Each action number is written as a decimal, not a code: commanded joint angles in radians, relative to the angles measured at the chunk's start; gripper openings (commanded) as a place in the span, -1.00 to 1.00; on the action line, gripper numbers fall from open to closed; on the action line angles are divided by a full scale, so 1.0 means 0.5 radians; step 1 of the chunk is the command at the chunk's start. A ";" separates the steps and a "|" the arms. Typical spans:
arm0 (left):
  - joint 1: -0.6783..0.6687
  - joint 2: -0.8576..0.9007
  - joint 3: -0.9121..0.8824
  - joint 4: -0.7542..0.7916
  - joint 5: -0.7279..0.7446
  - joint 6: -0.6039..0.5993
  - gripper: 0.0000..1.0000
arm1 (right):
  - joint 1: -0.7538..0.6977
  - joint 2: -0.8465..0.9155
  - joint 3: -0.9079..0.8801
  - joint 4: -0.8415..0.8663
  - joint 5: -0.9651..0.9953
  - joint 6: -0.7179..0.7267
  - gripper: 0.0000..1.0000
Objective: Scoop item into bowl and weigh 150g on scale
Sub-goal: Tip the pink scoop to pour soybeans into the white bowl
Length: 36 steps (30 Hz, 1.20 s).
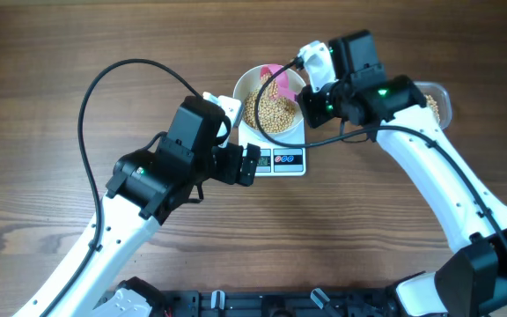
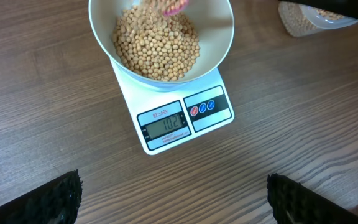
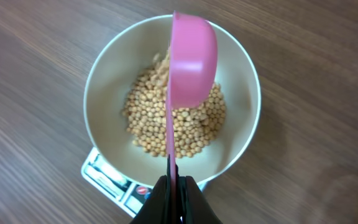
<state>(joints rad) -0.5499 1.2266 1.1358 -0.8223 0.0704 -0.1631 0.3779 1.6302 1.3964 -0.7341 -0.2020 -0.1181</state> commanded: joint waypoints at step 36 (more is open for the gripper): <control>-0.005 -0.014 -0.009 0.005 -0.031 -0.019 1.00 | 0.024 -0.185 -0.003 -0.082 0.155 -0.178 -0.91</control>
<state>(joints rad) -0.5499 1.2266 1.1358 -0.8223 0.0677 -0.1631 0.3874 1.5555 1.3964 -0.7773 -0.1043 -0.1890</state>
